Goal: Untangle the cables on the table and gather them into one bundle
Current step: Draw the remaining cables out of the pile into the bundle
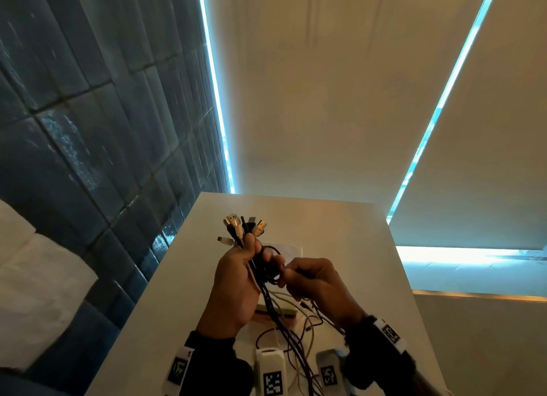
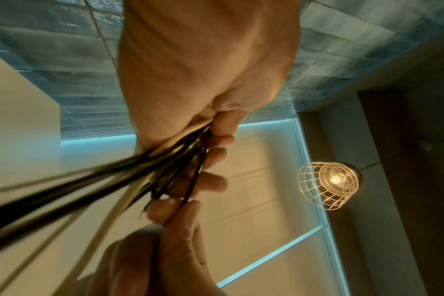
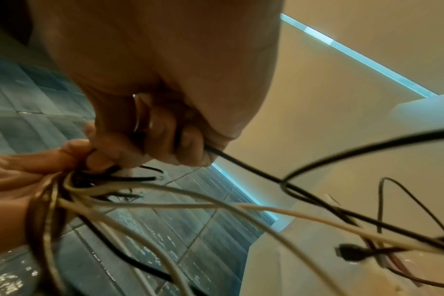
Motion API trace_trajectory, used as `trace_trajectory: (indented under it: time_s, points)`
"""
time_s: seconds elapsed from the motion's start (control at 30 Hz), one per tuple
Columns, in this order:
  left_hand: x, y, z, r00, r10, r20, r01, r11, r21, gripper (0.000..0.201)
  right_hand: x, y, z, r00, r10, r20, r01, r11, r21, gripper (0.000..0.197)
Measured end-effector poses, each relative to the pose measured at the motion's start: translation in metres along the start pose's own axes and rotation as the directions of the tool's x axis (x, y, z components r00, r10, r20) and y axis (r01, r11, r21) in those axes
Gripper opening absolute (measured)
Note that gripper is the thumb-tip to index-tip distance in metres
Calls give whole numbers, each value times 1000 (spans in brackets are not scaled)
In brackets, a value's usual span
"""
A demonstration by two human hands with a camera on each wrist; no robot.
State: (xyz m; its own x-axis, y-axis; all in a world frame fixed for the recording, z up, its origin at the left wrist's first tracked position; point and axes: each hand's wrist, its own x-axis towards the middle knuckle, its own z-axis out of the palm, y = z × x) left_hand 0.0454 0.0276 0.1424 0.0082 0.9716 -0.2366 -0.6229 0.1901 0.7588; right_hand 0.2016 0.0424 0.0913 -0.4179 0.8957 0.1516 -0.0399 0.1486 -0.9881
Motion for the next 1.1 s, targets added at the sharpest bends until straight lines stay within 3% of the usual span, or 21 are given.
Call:
trace_trajectory:
  time_s: [0.17,0.3,0.5,0.87,1.1]
  points:
    - [-3,13,0,993,89,77,-86,995,-42,28,-4,18,-14,999,41,-31,-43,997,-70,34]
    - [-5,22,-5,987,125,99,-121,992,-43,28,-8,42,-23,989,102,-106,-114,988,-109,31]
    - [-8,23,-7,988,108,112,-105,994,-34,28,-14,68,-23,971,195,-140,-215,964,-154,31]
    - [-14,27,-9,989,71,130,-74,997,18,29,-10,103,-25,962,238,-134,-267,920,-288,35]
    - [-14,28,-11,994,50,96,-56,996,66,28,-13,117,-23,935,307,-179,-356,806,-473,37]
